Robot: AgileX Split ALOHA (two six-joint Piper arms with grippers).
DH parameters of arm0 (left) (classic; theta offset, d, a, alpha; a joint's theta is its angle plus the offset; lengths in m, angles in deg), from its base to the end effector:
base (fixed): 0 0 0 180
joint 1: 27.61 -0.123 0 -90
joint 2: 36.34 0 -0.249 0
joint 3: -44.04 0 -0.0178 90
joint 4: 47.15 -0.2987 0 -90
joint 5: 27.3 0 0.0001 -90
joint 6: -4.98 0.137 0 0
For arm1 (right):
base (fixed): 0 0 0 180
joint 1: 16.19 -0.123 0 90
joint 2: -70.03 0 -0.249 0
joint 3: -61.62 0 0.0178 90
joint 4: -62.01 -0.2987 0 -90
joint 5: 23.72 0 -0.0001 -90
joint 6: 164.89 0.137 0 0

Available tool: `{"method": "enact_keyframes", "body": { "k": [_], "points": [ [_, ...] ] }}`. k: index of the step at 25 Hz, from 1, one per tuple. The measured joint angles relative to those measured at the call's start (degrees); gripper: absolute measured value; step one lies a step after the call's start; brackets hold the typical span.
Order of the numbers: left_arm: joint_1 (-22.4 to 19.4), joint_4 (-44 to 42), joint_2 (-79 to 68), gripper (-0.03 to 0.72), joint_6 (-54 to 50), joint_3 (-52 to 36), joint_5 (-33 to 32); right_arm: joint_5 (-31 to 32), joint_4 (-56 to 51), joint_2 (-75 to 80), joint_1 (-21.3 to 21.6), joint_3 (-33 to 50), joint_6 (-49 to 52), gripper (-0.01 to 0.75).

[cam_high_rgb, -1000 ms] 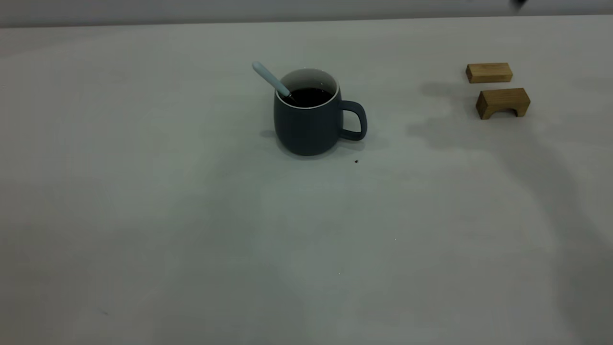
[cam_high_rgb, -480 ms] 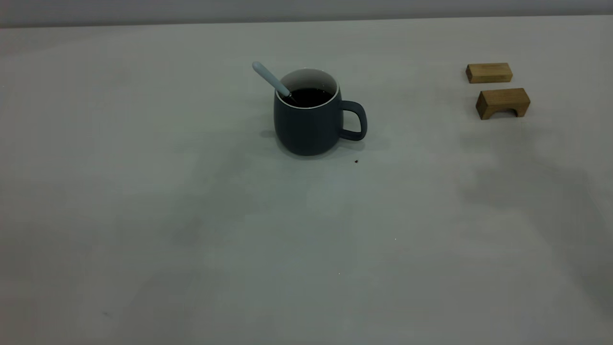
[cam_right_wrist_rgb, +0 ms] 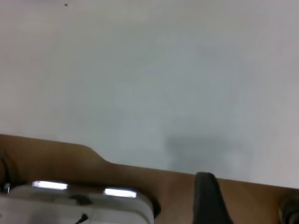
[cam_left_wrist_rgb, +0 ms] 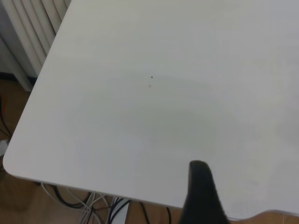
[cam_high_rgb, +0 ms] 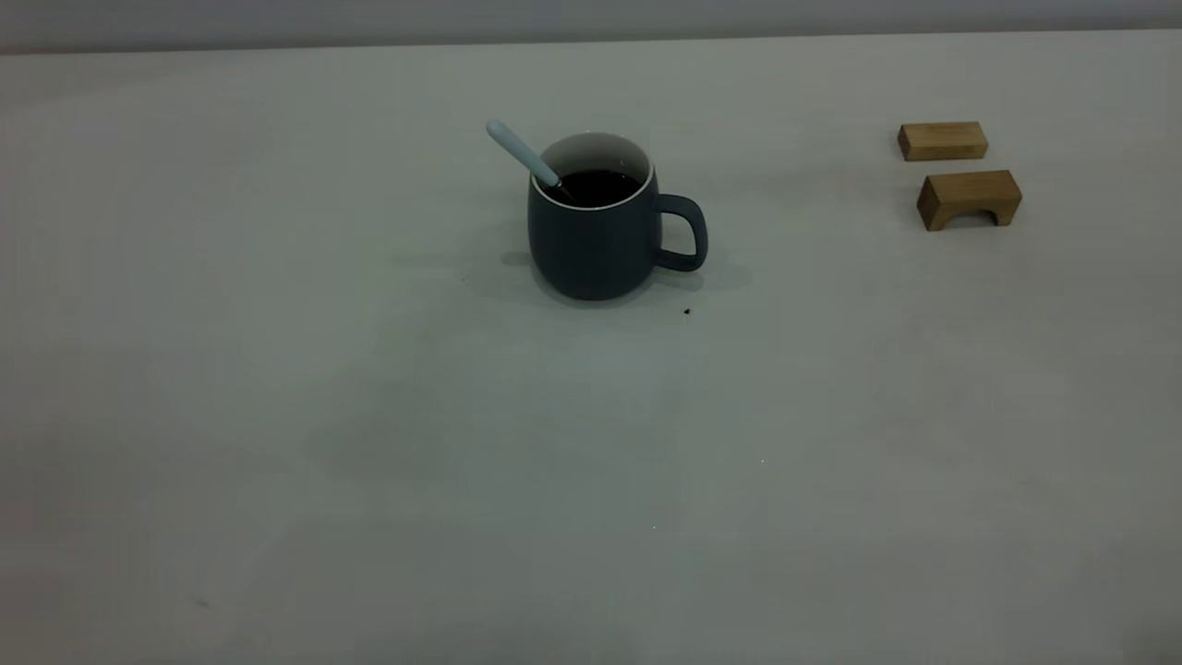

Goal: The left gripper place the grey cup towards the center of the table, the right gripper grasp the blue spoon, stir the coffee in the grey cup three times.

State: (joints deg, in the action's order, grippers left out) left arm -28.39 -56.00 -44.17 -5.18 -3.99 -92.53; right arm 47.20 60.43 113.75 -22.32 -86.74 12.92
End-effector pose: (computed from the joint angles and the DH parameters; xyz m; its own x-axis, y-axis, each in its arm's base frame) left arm 0.1067 0.0206 0.2697 -0.4943 -0.1176 -0.8613 -0.1899 0.9815 -0.0250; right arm 0.1791 0.0228 0.2739 -0.8230 -0.1178 -0.5556 -0.1452 0.9894 0.0054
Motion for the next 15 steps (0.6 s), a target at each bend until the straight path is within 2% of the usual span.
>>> {"method": "enact_keyframes", "body": {
  "k": [8,15],
  "points": [
    [0.0,0.0,0.0,0.583,0.0,0.0,0.0,0.0,0.2,-22.1,1.1,13.4,-2.6,0.502],
    [0.0,0.0,0.0,0.583,0.0,0.0,0.0,-1.3,0.4,-27.4,2.2,15.3,-4.3,0.502]
  ]
}}
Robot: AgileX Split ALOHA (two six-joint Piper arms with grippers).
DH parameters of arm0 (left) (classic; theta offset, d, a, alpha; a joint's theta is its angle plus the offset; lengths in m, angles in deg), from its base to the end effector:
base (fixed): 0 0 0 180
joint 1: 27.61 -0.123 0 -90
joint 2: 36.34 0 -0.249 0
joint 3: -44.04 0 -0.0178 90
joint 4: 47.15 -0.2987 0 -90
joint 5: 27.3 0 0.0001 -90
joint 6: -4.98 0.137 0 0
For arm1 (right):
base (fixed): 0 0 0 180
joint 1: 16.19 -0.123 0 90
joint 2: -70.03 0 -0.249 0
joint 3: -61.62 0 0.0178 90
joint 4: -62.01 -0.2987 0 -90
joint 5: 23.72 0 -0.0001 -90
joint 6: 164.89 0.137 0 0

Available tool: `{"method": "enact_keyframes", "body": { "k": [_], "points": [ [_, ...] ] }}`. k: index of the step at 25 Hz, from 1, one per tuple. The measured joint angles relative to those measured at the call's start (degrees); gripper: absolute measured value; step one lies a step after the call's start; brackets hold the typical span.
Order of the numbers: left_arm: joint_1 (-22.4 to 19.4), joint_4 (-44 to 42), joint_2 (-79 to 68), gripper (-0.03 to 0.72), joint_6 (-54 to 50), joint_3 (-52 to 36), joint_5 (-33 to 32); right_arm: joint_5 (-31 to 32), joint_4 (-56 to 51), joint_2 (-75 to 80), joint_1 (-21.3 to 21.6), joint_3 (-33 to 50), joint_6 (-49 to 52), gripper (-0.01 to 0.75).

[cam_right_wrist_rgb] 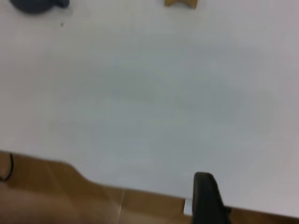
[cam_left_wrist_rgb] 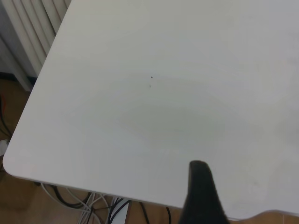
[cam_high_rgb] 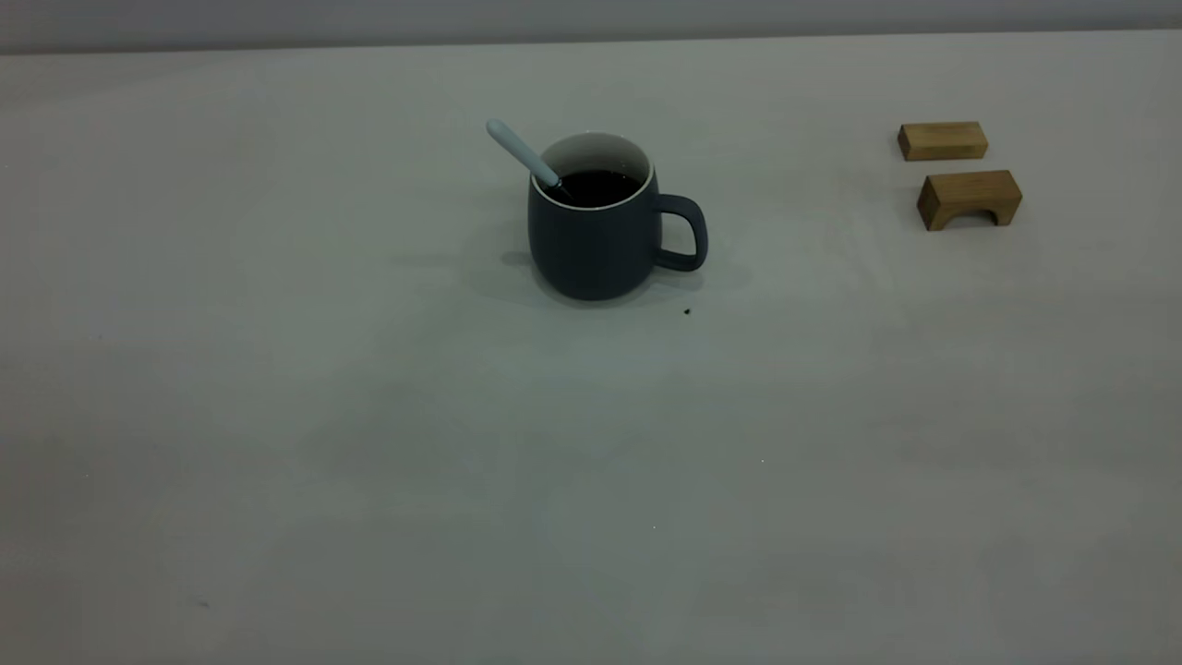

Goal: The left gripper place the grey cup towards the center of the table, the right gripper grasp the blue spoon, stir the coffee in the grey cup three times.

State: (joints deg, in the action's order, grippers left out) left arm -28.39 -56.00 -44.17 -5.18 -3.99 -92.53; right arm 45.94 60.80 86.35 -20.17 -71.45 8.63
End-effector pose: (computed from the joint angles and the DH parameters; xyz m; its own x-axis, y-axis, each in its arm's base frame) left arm 0.1067 0.0206 0.2697 -0.4943 -0.1176 -0.8613 -0.1899 0.9815 -0.0250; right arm 0.1195 0.0110 0.2500 -0.6665 -0.1522 -0.7298 -0.1551 0.9858 -0.0639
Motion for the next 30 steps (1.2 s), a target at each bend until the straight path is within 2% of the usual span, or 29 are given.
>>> {"method": "enact_keyframes", "body": {
  "k": [5,11,30],
  "points": [
    [0.0,0.0,0.0,0.583,0.0,0.0,0.0,-0.6,-0.6,-5.4,1.9,0.1,2.0,0.502],
    [0.0,0.0,0.0,0.583,0.0,0.0,0.0,-4.2,0.8,-6.3,2.2,2.2,4.1,0.502],
    [0.0,0.0,0.0,0.583,0.0,0.0,0.0,-4.6,2.4,-6.3,2.7,2.3,5.7,0.502]
  ]
}}
